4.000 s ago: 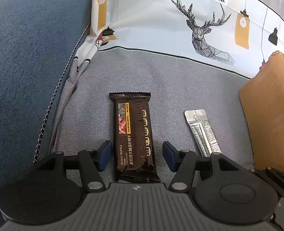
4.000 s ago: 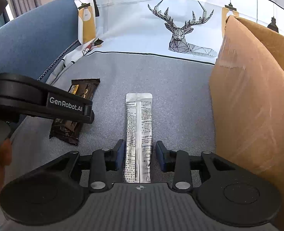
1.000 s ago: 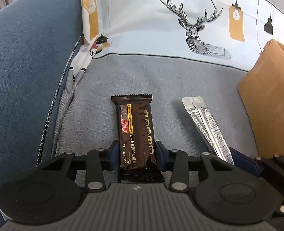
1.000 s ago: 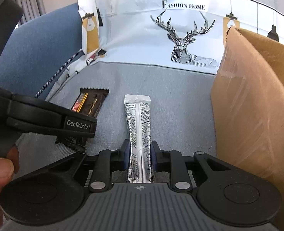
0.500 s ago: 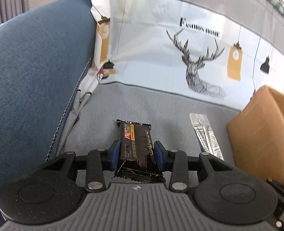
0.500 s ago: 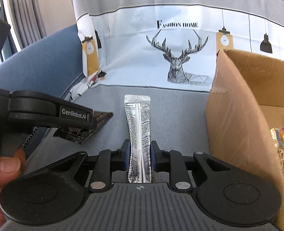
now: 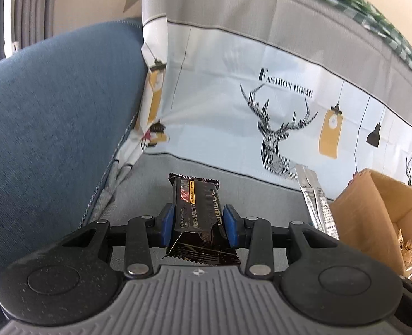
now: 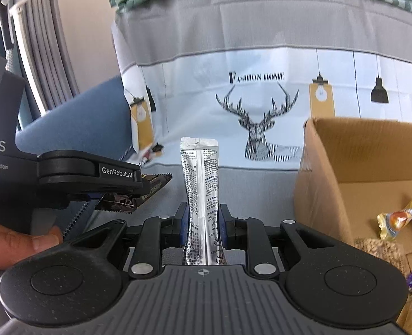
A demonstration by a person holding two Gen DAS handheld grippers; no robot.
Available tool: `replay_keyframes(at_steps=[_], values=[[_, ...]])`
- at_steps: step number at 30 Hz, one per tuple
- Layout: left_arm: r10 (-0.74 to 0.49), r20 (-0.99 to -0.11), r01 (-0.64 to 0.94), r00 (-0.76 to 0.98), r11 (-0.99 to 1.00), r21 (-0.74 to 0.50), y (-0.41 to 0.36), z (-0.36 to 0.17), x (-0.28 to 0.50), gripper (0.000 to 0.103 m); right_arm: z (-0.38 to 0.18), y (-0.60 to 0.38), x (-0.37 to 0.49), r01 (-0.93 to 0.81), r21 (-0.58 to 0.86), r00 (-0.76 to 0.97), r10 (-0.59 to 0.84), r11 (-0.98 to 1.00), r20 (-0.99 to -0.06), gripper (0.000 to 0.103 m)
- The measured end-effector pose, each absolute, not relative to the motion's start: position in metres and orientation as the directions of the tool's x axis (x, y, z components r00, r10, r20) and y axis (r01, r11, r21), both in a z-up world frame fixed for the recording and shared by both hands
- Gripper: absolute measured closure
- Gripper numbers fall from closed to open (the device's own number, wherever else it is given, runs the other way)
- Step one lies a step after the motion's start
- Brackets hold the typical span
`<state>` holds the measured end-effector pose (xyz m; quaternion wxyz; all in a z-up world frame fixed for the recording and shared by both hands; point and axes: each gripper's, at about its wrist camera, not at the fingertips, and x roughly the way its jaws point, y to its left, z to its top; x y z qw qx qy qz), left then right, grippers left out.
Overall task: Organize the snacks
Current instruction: 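Lift the chocolate bar with the left gripper while the right gripper lifts the silver packet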
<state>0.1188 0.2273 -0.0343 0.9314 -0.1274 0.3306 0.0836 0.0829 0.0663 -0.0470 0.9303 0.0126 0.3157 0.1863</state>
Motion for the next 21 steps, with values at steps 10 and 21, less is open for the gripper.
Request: replay_keyframes(at_steps=[10,21], values=[[0.101,-0.573,-0.257,0.813,0.946,-0.198,0.228,-0.021,0.108,0.062,-0.03,0.056,0.072,-0.352,0.19,0.752,0.398,0.916,-0.525,0.08],[0.058,-0.478,-0.191,0.876,0.953,-0.236,0.205,0.005,0.089,0.062,0.008,0.032,0.053,-0.344,0.195,0.799,0.396,0.918,-0.453,0.08]])
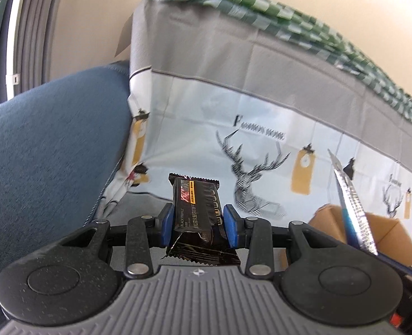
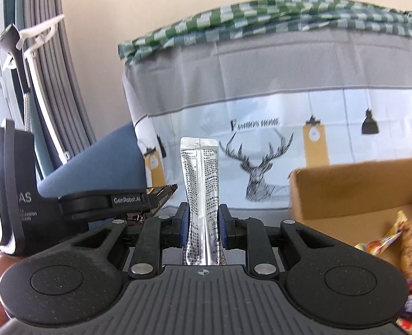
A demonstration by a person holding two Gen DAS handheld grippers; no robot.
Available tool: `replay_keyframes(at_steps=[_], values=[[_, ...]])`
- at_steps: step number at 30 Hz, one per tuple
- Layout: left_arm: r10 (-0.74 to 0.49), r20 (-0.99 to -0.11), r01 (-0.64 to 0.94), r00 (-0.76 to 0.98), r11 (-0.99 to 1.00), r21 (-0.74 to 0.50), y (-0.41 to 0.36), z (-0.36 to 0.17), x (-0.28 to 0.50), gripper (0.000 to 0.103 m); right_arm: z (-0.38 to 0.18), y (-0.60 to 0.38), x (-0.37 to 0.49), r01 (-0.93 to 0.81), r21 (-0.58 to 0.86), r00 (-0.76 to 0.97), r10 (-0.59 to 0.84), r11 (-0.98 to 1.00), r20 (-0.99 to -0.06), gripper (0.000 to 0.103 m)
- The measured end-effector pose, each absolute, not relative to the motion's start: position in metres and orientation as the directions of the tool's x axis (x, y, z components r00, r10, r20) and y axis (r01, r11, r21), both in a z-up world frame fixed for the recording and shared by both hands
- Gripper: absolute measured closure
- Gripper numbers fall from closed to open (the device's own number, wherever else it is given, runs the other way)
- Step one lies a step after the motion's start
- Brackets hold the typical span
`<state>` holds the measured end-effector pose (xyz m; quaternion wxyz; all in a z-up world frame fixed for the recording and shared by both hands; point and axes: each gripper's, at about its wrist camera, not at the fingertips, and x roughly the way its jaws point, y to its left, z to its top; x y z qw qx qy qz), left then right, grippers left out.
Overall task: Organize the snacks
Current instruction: 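Lift the chocolate bar with the left gripper while the right gripper lifts the silver packet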
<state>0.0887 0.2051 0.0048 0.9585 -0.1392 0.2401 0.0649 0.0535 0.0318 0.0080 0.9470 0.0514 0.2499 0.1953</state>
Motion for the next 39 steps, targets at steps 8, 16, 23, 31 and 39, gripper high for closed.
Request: replay_keyframes(at_steps=[8,16,23,31,39], values=[[0.009,-0.442,-0.125,0.897,0.964,-0.236,0.172,0.027,0.078,0.062,0.039,-0.01,0.04,-0.306,0.15,0.857,0.341,0.94,-0.387,0.08],[-0.06,-0.411,-0.048,0.91,0.968,-0.247,0.133,0.045,0.07,0.062,0.05,-0.06,0.038,-0.226,0.121,0.894,0.255,0.967,-0.37,0.08],[-0.147,-0.372,0.065,0.917,0.973,-0.222,0.086,0.053,0.06,0.062,0.053,-0.09,0.035,-0.187,0.107,0.911,0.213,0.976,-0.354,0.08],[-0.23,-0.345,0.163,0.91,0.964,-0.211,0.042,0.053,0.054,0.062,0.055,-0.122,0.034,-0.143,0.096,0.926,0.167,0.985,-0.337,0.08],[-0.315,-0.315,0.256,0.895,0.943,-0.214,0.015,0.05,0.049,0.062,0.051,-0.147,0.034,-0.099,0.074,0.934,0.119,0.992,-0.336,0.08]])
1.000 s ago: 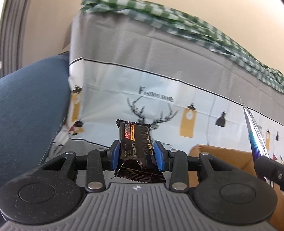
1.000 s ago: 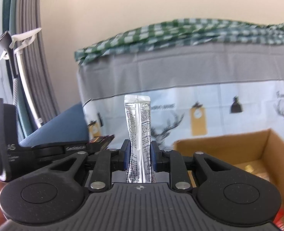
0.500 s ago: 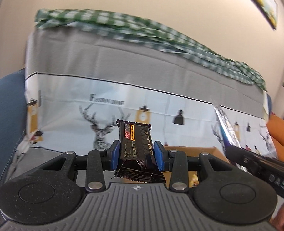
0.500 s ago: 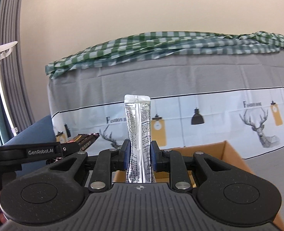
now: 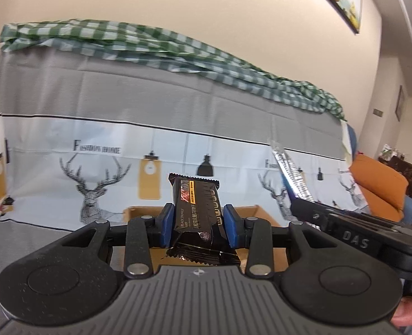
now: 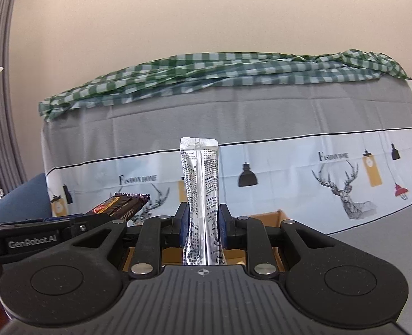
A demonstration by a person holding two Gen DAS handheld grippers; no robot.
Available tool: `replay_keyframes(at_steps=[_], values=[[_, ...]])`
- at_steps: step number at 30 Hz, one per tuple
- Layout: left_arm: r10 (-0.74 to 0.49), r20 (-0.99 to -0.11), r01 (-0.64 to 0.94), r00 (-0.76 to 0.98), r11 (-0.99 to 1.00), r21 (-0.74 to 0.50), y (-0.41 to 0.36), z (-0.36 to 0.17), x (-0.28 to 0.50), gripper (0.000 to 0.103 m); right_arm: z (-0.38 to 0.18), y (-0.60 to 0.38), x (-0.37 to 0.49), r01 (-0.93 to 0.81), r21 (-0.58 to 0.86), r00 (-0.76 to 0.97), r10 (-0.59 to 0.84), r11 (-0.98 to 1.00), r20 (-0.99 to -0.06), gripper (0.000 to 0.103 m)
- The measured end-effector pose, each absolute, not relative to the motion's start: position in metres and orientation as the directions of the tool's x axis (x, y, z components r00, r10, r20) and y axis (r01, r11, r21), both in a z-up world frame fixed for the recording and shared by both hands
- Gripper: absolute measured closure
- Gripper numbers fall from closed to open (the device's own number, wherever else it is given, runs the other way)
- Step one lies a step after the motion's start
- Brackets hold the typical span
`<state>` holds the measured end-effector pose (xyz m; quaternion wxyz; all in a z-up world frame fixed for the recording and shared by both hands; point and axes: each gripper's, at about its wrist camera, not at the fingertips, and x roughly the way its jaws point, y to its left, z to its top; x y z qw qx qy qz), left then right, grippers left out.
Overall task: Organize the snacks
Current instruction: 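Lift the chocolate bar with the left gripper while the right gripper lifts the silver packet, then open both grippers above the box to drop the bar and packet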
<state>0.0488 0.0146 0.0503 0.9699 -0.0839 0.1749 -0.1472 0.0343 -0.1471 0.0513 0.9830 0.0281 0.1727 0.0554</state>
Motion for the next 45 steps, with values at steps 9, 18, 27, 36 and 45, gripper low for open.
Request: replay_keyframes(at_steps=[9,18,27,36,45], values=[[-0.373,-0.293,0.331,0.88,0.926,-0.183,-0.008,0.049,0.043,0.062,0.05,-0.161,0.035,-0.069,0.073,0.94,0.089,0.995,-0.33,0.08],[-0.399,-0.285,0.366,0.871,0.916,-0.163,-0.015,0.048,0.038,0.062,0.049,-0.159,0.034,-0.06,0.076,0.942,0.082,0.995,-0.325,0.08],[-0.405,-0.283,0.374,0.869,0.914,-0.16,-0.015,0.048,0.037,0.062,0.049,-0.158,0.033,-0.058,0.071,0.944,0.078,0.996,-0.32,0.08],[-0.412,-0.285,0.384,0.865,0.911,-0.152,-0.016,0.049,0.036,0.062,0.05,-0.157,0.032,-0.052,0.074,0.946,0.073,0.996,-0.316,0.08],[-0.422,-0.285,0.396,0.86,0.906,-0.147,-0.017,0.049,0.036,0.062,0.05,-0.157,0.032,-0.053,0.075,0.946,0.075,0.996,-0.316,0.08]])
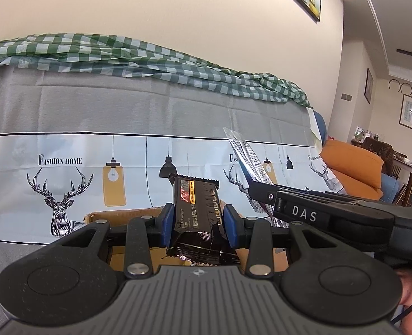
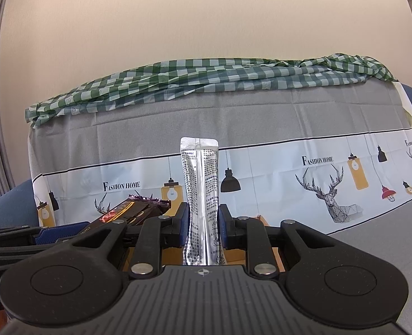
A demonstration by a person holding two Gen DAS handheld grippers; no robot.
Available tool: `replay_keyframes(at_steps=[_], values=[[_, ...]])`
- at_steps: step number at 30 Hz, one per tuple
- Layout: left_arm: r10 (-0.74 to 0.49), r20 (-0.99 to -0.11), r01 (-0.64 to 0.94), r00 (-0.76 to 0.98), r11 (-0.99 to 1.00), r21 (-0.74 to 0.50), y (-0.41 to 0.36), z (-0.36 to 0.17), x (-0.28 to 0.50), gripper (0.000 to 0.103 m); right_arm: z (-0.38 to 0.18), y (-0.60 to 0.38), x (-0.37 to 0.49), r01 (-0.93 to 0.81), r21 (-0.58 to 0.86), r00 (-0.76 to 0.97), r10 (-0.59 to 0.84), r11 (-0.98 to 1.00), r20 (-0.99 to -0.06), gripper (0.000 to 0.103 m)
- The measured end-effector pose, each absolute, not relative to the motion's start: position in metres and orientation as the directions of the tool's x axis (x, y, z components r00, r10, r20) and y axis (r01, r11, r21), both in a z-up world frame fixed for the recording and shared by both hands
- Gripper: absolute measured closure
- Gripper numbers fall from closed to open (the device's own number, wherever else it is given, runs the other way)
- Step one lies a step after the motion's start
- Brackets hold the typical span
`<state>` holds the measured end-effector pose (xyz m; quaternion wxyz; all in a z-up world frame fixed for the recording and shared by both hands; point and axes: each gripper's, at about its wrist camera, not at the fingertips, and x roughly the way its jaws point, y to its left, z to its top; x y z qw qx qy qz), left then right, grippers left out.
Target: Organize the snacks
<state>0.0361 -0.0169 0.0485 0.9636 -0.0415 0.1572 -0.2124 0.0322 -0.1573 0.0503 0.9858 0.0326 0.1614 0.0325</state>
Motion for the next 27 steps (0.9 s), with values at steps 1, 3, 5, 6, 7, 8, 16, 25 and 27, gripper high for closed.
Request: replay_keyframes(at_steps=[1,3,5,6,7,8,16,25,27], values=[[-0.422,-0.285,0.397,0.861,0.907,-0.144,-0.017,0.049,0.036,0.062,0.051,-0.157,0.032,-0.055,0.074,0.946,0.075,0.996,-0.315,0.08],[-0.424,-0.283,0.4,0.86,0.906,-0.14,-0.018,0.049,0.035,0.062,0.051,-0.157,0.032,-0.054,0.072,0.946,0.074,0.996,-0.314,0.08],[-0.425,-0.282,0.402,0.86,0.905,-0.139,-0.018,0.049,0.035,0.062,0.052,-0.156,0.032,-0.053,0.075,0.947,0.074,0.996,-0.313,0.08],[-0.426,-0.282,0.403,0.86,0.905,-0.138,-0.018,0.049,0.034,0.062,0.052,-0.157,0.031,-0.052,0.075,0.947,0.073,0.996,-0.312,0.08],[-0.426,-0.283,0.403,0.859,0.905,-0.137,-0.018,0.049,0.034,0.062,0.052,-0.156,0.031,-0.051,0.075,0.948,0.072,0.996,-0.31,0.08],[-0.427,-0.284,0.405,0.858,0.904,-0.136,-0.018,0.049,0.034,0.062,0.053,-0.156,0.031,-0.051,0.077,0.948,0.072,0.996,-0.309,0.08],[-0.434,-0.271,0.425,0.859,0.9,-0.094,-0.014,0.056,0.025,0.027,0.067,-0.158,0.029,-0.034,0.111,0.949,0.067,0.993,-0.308,0.058],[-0.354,-0.302,0.347,0.885,0.935,-0.076,-0.011,0.053,-0.029,0.018,0.076,-0.164,-0.012,-0.037,0.118,0.931,0.077,0.992,-0.356,0.003],[-0.3,-0.35,0.278,0.888,0.954,-0.114,-0.008,0.043,-0.044,0.018,0.071,-0.171,-0.029,-0.012,0.122,0.924,0.057,0.992,-0.378,0.001]])
